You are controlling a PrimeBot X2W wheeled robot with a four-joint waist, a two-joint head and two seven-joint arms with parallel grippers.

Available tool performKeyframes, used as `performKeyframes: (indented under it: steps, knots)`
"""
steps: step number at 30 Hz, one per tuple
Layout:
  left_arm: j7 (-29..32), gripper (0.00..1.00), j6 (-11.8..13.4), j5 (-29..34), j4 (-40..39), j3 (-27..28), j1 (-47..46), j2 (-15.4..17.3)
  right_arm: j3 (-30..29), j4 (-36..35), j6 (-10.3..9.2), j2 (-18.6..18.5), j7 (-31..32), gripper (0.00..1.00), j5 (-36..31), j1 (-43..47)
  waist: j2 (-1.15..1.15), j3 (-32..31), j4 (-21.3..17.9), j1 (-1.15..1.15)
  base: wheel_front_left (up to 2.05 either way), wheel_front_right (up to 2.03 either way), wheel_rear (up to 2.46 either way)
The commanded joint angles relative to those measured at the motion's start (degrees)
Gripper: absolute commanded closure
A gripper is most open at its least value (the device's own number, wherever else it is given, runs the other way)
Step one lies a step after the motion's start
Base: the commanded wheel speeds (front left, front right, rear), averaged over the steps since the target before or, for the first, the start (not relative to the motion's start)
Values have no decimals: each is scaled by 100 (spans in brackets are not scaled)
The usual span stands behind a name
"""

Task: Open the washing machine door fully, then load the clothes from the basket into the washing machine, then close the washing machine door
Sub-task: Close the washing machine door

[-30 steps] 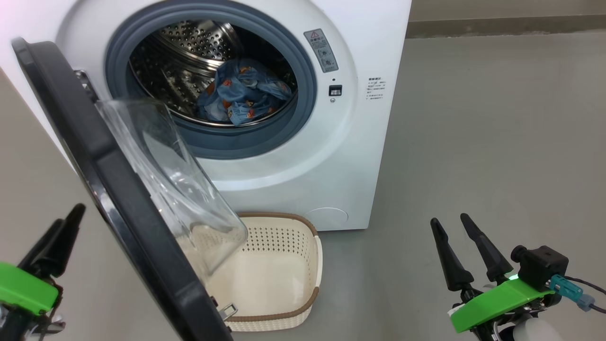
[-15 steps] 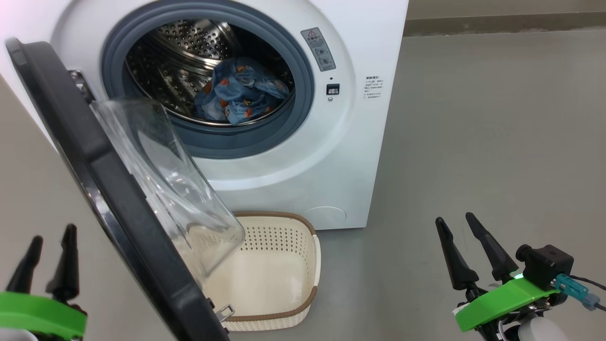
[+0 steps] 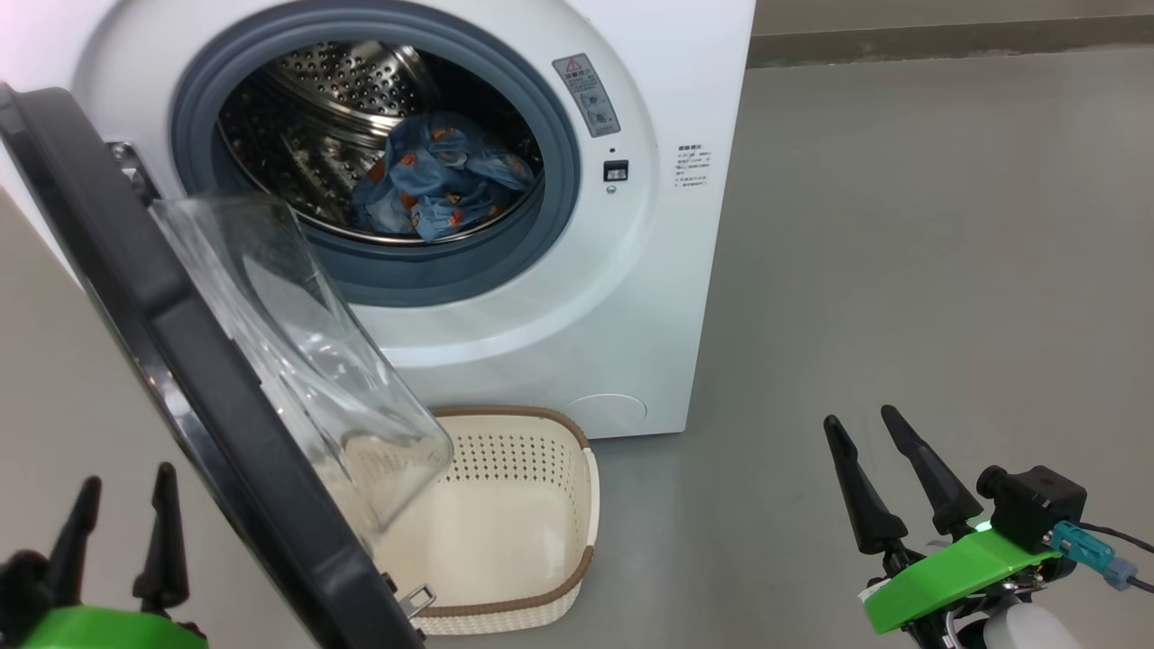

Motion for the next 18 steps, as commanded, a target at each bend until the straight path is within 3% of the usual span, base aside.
performKeyframes:
  steps: [1,18]
  knots:
    - [-124,0,5,105,-68,162,-57,122,139,-139,9,-76,-27,0,-6,-184,0,-7,-20,0,0,0,0]
    - [-315,0,1,494,-2,176,103,-280,213,-146,9,-149,-27,0,12,-190,0,-15,-76,0,0,0,0]
